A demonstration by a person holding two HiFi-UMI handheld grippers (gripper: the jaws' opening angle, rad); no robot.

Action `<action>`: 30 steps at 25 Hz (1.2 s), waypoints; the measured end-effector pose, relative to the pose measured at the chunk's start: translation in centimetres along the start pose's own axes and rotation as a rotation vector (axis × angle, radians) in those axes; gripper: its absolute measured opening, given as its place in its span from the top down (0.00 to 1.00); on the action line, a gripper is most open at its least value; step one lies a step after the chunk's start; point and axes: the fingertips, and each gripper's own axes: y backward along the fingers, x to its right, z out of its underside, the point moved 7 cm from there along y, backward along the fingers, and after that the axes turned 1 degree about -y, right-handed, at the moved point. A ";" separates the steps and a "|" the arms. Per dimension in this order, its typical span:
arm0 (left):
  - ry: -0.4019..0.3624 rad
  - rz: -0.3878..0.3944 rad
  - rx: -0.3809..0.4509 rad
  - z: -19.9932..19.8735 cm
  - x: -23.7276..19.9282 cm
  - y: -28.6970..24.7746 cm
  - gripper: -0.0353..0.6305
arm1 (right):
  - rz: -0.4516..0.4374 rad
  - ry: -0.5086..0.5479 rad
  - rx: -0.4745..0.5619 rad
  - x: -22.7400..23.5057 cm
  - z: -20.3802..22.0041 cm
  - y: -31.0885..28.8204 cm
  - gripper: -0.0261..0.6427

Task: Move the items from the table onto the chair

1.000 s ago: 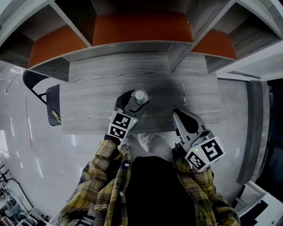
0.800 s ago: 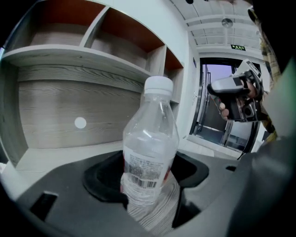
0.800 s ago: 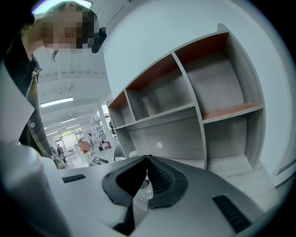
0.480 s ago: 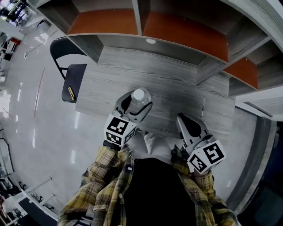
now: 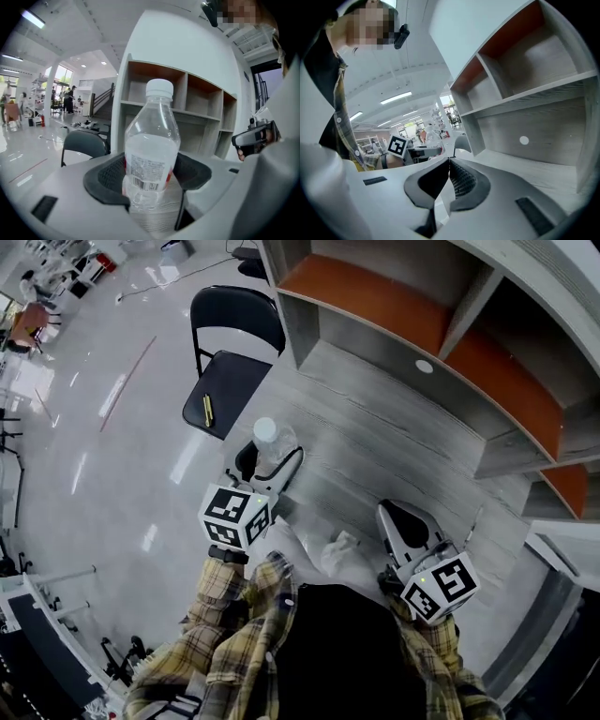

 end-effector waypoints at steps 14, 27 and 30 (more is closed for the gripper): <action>-0.004 -0.073 -0.030 -0.9 -26.4 0.9 0.48 | -0.007 -0.049 -0.055 -9.8 0.8 -22.9 0.93; 0.033 -0.081 -0.103 12.3 -40.1 -10.5 0.48 | 0.008 -0.144 -0.090 -9.5 4.2 -38.7 0.93; 0.041 -0.088 -0.105 16.6 -41.2 -13.2 0.48 | 0.002 -0.155 -0.109 -7.5 5.3 -40.5 0.93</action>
